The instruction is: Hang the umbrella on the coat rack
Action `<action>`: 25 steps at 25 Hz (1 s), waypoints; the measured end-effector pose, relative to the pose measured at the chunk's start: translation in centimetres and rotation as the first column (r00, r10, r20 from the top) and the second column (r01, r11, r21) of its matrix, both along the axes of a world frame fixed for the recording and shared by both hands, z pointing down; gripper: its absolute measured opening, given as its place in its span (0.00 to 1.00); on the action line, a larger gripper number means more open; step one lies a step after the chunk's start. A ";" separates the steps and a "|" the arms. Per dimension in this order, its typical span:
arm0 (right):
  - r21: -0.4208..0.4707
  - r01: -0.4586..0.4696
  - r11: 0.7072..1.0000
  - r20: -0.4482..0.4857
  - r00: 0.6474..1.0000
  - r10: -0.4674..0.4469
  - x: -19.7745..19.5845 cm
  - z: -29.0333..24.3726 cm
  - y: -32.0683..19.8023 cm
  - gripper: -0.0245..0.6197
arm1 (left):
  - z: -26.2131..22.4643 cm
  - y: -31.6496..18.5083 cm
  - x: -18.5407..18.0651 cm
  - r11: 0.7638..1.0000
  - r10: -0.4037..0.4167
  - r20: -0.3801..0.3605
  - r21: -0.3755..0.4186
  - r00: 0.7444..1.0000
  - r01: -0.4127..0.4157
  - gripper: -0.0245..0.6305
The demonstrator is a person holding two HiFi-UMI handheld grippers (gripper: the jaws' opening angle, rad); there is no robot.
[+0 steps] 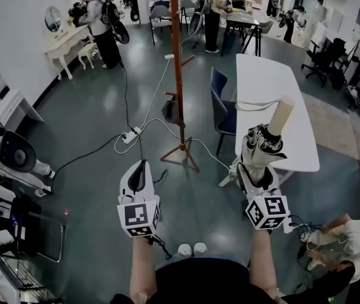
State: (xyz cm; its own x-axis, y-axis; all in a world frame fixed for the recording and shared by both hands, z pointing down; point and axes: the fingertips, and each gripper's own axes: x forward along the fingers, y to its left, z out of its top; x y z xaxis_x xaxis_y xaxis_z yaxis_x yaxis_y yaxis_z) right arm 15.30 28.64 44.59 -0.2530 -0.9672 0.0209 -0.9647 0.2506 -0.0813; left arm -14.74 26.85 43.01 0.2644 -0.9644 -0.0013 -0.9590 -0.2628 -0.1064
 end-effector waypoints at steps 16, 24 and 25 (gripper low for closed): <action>-0.013 -0.009 1.000 -0.015 1.000 0.009 -3.5 1.7 -1.1 0.50 | 1.6 -1.7 -5.5 1.000 -0.027 -0.002 -0.008 1.000 0.027 0.05; -0.007 0.008 1.000 -0.012 1.000 -0.008 -4.3 2.6 -6.7 0.50 | 2.7 -7.0 -6.1 0.999 -0.039 -0.005 -0.007 0.999 0.039 0.05; -0.003 0.011 1.000 -0.011 1.000 -0.011 -4.2 2.7 -7.7 0.50 | 2.8 -7.9 -5.9 0.999 -0.039 -0.004 -0.004 0.999 0.039 0.05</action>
State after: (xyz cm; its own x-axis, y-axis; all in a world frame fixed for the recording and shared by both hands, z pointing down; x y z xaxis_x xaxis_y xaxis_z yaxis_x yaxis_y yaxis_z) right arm 11.12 20.95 47.31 -0.2635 -0.9643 0.0272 -0.9627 0.2610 -0.0711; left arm -20.68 18.91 45.77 0.2267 -0.9740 0.0012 -0.9689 -0.2256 -0.1020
